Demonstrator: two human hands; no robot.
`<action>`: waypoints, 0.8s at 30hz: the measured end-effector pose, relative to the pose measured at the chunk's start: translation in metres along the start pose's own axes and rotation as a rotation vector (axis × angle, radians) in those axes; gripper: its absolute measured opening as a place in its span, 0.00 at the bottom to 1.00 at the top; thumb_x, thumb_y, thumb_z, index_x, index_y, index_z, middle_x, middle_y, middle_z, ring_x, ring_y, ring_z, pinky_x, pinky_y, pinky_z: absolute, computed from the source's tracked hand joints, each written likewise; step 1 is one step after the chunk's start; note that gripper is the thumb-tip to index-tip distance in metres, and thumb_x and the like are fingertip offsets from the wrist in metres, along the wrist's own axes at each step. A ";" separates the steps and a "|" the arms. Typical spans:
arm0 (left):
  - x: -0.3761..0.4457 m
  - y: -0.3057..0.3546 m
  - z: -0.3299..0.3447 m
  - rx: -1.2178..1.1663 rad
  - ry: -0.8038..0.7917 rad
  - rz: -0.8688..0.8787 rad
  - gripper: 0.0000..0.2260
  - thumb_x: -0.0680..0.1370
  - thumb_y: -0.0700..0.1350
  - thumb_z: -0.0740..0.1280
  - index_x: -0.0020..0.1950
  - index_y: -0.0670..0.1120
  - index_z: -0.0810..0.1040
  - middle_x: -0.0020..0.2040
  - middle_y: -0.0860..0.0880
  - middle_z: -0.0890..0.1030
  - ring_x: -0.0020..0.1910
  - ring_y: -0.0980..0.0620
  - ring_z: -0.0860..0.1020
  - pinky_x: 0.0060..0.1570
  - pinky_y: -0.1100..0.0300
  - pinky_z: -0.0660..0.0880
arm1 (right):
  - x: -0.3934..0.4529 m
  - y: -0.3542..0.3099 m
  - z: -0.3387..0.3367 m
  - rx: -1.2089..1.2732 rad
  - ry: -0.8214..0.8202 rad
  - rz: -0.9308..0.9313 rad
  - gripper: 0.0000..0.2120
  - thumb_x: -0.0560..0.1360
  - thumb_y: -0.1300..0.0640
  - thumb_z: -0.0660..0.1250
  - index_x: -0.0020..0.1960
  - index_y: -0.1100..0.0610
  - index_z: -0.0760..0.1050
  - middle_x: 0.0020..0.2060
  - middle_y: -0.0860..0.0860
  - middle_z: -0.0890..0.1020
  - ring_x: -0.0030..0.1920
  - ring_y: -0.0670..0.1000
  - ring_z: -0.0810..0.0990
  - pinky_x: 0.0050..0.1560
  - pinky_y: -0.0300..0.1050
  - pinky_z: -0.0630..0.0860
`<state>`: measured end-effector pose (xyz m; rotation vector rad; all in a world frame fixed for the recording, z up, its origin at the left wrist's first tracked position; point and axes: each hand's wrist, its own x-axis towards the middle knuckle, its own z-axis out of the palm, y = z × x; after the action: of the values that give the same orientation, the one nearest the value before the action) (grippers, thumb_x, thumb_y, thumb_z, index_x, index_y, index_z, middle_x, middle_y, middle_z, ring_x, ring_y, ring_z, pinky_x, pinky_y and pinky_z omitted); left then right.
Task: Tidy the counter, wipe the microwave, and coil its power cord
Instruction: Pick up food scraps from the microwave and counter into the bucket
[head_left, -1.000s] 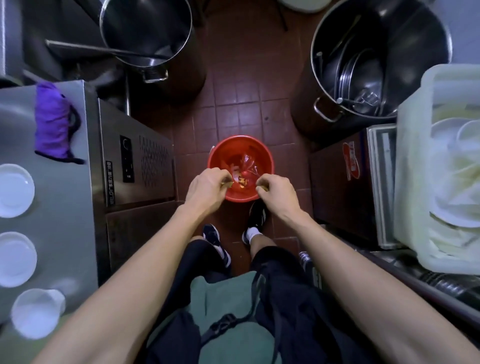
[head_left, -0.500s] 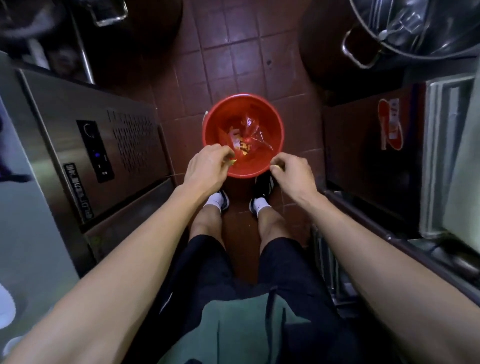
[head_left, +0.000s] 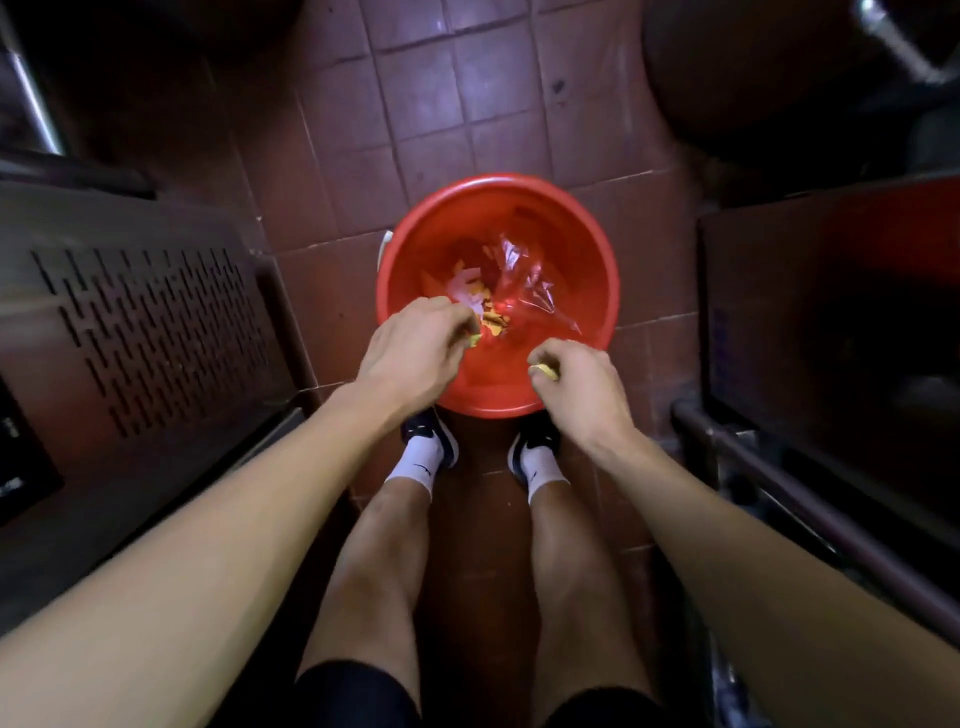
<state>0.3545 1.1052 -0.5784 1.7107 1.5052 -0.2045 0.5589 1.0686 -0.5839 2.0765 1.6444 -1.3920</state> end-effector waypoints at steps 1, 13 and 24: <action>0.008 -0.007 0.007 0.006 0.000 -0.002 0.06 0.79 0.46 0.66 0.55 0.54 0.79 0.49 0.53 0.78 0.55 0.49 0.75 0.48 0.53 0.73 | 0.009 0.004 0.007 0.000 0.000 0.003 0.06 0.76 0.56 0.67 0.51 0.50 0.80 0.50 0.48 0.83 0.53 0.53 0.79 0.54 0.51 0.76; 0.058 -0.046 0.062 0.017 -0.005 0.041 0.06 0.79 0.44 0.67 0.55 0.52 0.79 0.52 0.51 0.80 0.56 0.48 0.76 0.51 0.50 0.75 | 0.076 0.035 0.068 0.020 -0.005 0.069 0.11 0.77 0.55 0.67 0.58 0.49 0.81 0.52 0.50 0.85 0.51 0.54 0.82 0.56 0.49 0.78; 0.069 -0.041 0.068 -0.074 0.039 -0.063 0.07 0.78 0.45 0.69 0.56 0.52 0.80 0.56 0.51 0.82 0.56 0.47 0.78 0.53 0.47 0.78 | 0.064 0.049 0.074 0.029 -0.027 0.078 0.13 0.79 0.53 0.64 0.62 0.47 0.79 0.57 0.50 0.83 0.57 0.54 0.80 0.60 0.48 0.77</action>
<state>0.3634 1.1092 -0.6832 1.6189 1.5774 -0.1477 0.5560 1.0486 -0.6915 2.1039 1.5241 -1.4210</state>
